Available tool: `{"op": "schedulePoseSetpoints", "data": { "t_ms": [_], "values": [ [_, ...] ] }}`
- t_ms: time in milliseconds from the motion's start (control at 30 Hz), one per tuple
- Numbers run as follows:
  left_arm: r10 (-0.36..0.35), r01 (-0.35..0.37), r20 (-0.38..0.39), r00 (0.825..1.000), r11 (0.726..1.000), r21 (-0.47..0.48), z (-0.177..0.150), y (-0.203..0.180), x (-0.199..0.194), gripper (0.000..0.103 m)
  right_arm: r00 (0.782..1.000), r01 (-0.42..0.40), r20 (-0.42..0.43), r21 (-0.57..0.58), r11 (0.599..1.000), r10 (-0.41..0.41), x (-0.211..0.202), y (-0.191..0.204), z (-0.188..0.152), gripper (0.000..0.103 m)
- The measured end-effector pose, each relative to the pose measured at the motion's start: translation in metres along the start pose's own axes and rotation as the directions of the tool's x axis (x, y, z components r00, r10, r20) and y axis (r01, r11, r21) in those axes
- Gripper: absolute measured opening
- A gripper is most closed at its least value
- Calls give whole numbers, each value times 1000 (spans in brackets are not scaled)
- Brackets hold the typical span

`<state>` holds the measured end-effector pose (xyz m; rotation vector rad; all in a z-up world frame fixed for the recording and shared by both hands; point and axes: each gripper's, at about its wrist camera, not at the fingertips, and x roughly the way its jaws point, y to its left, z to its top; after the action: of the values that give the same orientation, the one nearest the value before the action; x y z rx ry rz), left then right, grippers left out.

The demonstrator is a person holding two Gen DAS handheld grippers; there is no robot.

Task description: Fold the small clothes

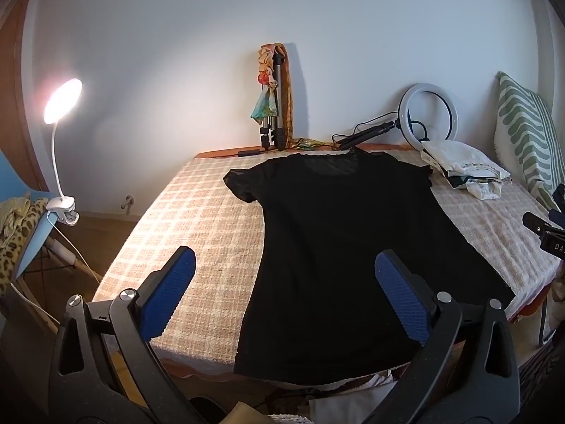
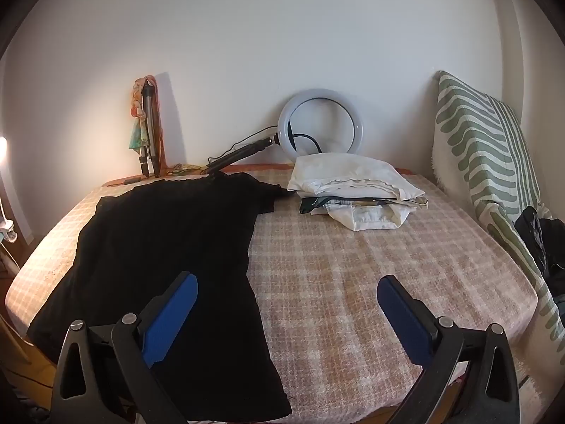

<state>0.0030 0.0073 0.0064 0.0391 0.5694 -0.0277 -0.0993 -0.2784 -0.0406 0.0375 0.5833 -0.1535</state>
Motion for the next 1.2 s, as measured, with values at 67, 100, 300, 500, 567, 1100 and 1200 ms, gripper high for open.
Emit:
{"op": "schedulePoseSetpoints", "data": {
  "t_ms": [67,100,300,500,567,1100,1200],
  "values": [
    [0,0,1,1000,1000,-3,0,-1,-1,103,1000,-3,-3,1,1000,3,0,1,2,103],
    [2,-2,2,1000,1000,-1,-1,-2,-1,103,1000,-3,-5,-1,1000,3,1,1,2,103],
    [4,-4,2,1000,1000,-6,1,-1,-2,103,1000,-6,-7,-1,1000,6,4,2,-1,103],
    [6,-6,5,1000,1000,-7,0,-1,-2,103,1000,-7,-10,-3,1000,7,5,3,-2,103],
    [5,-5,5,1000,1000,-6,0,-1,-2,103,1000,-7,-10,-2,1000,7,5,4,-2,103],
    [4,-4,8,1000,1000,-9,-1,-2,-3,103,1000,-8,-13,-4,1000,8,8,6,-4,103],
    [5,-5,9,1000,1000,-7,1,-4,-4,103,1000,-9,-10,-7,1000,9,9,9,-6,103]
  ]
}}
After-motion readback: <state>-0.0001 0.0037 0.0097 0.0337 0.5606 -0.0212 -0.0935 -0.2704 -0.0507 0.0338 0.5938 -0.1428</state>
